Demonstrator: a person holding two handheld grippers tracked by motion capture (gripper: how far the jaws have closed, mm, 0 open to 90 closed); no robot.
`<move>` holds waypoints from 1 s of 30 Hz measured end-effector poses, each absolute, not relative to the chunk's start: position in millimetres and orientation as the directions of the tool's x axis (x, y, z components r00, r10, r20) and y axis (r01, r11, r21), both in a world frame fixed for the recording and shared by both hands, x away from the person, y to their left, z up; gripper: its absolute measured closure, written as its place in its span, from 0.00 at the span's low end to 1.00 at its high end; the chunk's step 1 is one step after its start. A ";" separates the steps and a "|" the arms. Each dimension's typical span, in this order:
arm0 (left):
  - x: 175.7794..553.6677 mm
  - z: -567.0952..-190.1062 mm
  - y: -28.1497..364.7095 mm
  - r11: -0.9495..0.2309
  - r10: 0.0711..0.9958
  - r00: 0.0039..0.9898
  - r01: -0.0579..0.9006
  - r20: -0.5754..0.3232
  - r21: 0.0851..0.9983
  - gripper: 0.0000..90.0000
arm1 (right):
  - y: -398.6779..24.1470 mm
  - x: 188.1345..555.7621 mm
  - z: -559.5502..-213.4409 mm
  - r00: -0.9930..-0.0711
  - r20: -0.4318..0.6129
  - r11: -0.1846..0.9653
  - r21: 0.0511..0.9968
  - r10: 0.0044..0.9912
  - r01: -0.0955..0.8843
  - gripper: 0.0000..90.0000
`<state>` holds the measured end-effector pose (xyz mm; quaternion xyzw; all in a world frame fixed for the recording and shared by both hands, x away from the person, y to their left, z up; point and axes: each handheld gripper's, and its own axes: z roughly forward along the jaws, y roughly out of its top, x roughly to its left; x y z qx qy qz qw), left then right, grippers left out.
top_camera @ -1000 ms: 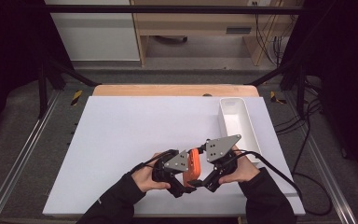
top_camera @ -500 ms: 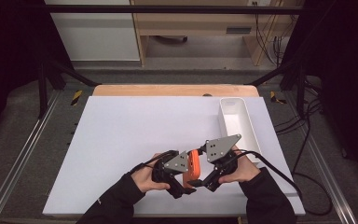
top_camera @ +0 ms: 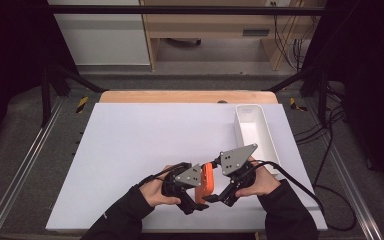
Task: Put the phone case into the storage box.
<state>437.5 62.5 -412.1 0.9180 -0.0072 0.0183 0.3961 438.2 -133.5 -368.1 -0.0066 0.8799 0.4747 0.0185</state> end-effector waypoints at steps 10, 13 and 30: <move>437.5 -412.9 63.2 -0.685 0.011 0.999 -0.020 0.038 0.728 0.17 | -133.3 439.5 -368.7 -0.999 -0.038 0.550 0.835 0.004 -0.030 0.18; 437.9 -412.7 63.8 -0.682 0.016 0.999 -0.019 0.041 0.731 0.17 | -133.2 440.1 -368.5 -0.999 -0.037 0.548 0.836 0.007 -0.027 0.18; 437.0 -406.9 78.6 -0.664 0.075 0.995 -0.003 0.071 0.748 0.03 | -138.6 442.9 -364.4 -0.997 -0.051 0.575 0.818 0.050 -0.013 0.18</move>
